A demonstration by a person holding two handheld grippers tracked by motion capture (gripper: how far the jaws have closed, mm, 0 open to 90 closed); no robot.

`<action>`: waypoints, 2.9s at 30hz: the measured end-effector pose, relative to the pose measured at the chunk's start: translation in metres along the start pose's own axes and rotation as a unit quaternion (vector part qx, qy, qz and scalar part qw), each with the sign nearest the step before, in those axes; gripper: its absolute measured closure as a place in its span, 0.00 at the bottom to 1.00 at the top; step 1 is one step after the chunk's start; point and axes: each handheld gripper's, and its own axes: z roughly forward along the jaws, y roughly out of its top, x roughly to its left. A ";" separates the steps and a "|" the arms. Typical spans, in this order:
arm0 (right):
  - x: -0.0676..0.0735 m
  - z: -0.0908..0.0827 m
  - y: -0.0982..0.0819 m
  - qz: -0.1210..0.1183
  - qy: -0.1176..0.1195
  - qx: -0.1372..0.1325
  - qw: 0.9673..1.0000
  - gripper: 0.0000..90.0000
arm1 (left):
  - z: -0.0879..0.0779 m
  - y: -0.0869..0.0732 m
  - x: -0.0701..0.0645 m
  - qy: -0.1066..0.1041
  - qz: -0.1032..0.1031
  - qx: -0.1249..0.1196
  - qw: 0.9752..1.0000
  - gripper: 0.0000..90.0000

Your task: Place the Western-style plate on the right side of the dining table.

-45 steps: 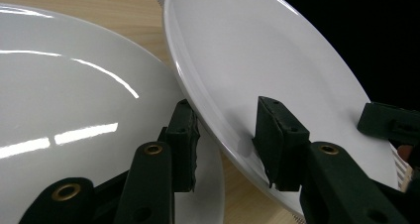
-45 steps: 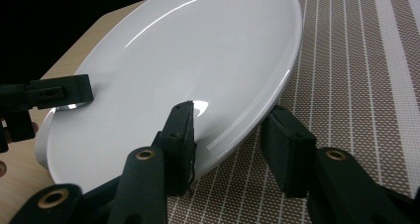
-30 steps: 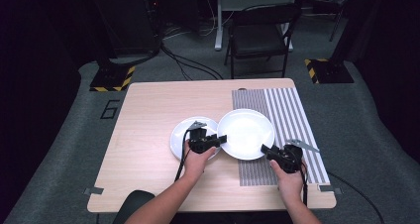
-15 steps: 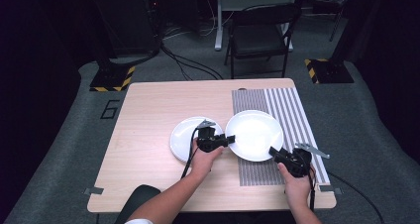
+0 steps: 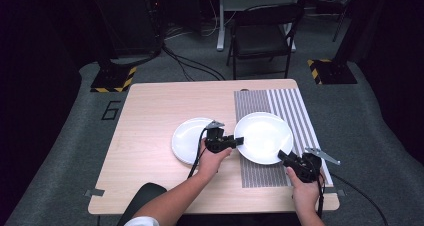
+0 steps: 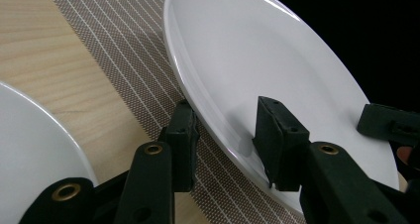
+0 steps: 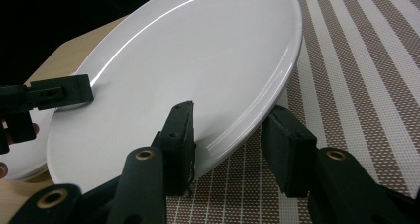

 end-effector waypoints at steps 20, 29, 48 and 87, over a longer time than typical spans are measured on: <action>-0.012 -0.003 0.020 0.007 -0.005 -0.022 1.000 0.63 | 0.016 0.021 -0.011 -0.001 0.002 -0.015 1.000 0.68; -0.017 0.000 0.024 0.000 -0.016 -0.023 1.000 0.63 | 0.025 0.022 -0.012 0.000 -0.007 -0.011 1.000 0.69; -0.031 0.009 0.021 0.015 -0.036 -0.007 0.999 0.68 | 0.044 0.017 -0.005 0.010 -0.027 0.016 0.999 0.70; -0.046 0.024 0.012 0.020 -0.061 0.027 0.998 0.70 | 0.069 0.005 0.006 0.033 -0.048 0.044 0.997 0.72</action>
